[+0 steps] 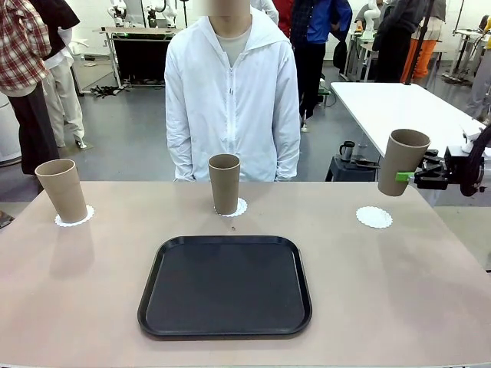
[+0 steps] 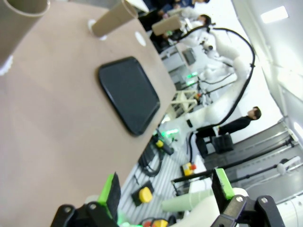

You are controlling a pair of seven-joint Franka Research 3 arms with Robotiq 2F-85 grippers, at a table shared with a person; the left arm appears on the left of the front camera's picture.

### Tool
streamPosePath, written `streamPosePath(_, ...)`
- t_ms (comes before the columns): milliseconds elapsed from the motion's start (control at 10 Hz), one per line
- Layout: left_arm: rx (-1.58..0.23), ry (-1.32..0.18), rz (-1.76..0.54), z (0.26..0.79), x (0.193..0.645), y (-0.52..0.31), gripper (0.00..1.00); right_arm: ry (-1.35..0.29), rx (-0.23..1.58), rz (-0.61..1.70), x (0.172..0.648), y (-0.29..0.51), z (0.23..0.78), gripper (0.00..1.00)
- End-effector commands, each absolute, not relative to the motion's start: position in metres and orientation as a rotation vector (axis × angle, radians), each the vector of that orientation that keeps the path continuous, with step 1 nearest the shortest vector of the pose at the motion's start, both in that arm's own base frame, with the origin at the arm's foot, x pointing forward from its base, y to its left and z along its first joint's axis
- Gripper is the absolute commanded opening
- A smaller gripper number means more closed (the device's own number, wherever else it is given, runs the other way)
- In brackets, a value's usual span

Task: Place coasters on the table and set cups on them.
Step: Take one Reusable plastic cup from the Flat Tray and place it on a coaster set by the human.

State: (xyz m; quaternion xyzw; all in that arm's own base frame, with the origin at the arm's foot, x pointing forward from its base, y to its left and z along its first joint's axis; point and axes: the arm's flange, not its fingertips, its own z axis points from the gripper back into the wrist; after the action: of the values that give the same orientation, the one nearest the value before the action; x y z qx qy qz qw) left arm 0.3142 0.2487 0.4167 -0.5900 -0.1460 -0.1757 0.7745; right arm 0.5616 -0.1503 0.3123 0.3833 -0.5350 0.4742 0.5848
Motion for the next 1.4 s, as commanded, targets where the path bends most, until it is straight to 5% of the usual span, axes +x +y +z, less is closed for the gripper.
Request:
streamPosePath(0, -1.273, -0.322, -0.367, 0.418, 0.314, 0.248, 1.0, -1.224, 0.911, 1.127, 0.575, -0.158, 0.296, 0.83)
streamPosePath(1300, -1.273, -0.322, -0.367, 0.418, 0.314, 0.248, 1.0, -1.15, 1.039, 1.029, 0.581, -0.135, 0.248, 0.83)
